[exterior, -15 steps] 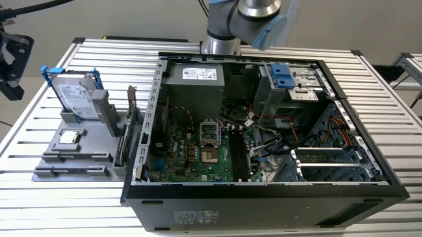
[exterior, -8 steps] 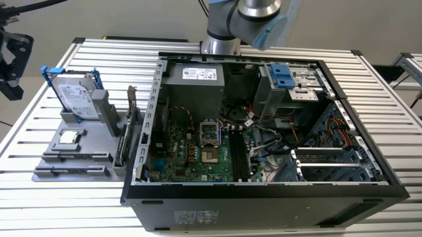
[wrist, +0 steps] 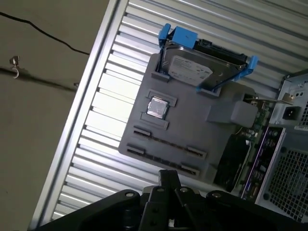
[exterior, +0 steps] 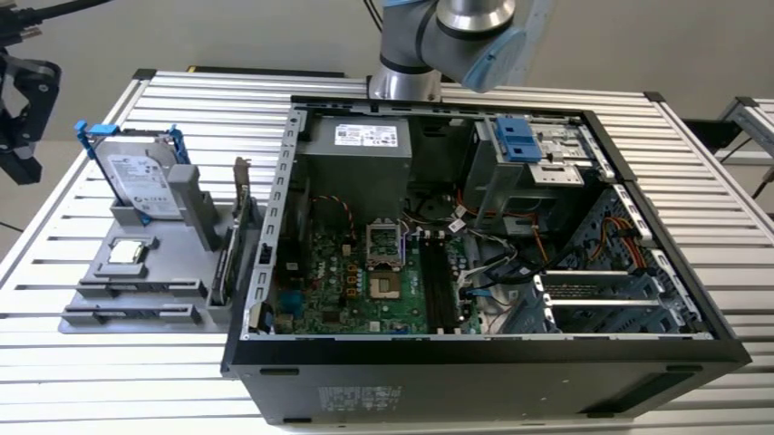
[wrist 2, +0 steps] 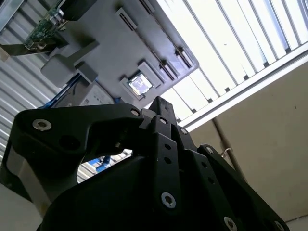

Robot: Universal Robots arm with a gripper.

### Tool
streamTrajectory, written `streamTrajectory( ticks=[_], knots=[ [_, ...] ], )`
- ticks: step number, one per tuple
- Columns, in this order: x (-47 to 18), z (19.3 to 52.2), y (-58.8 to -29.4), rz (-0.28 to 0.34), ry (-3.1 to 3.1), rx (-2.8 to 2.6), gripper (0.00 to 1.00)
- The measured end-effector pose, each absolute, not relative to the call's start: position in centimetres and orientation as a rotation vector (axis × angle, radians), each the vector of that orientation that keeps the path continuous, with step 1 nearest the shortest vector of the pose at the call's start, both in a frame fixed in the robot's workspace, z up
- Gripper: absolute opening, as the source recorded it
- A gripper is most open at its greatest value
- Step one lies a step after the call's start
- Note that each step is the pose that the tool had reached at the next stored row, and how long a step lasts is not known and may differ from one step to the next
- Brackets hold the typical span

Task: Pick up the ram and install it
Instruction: 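Pick up the ram and move it above insertion slot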

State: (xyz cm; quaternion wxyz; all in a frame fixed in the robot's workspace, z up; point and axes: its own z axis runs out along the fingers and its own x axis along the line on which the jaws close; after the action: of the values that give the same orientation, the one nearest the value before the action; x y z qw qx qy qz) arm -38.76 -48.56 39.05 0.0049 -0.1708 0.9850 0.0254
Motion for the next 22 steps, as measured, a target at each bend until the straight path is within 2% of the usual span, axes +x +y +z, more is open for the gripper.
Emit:
streamTrajectory(
  ticks=[22],
  knots=[
    [-38.79, 39.05, -48.56, 0.08, 3.05, -0.718, 0.0]
  ],
)
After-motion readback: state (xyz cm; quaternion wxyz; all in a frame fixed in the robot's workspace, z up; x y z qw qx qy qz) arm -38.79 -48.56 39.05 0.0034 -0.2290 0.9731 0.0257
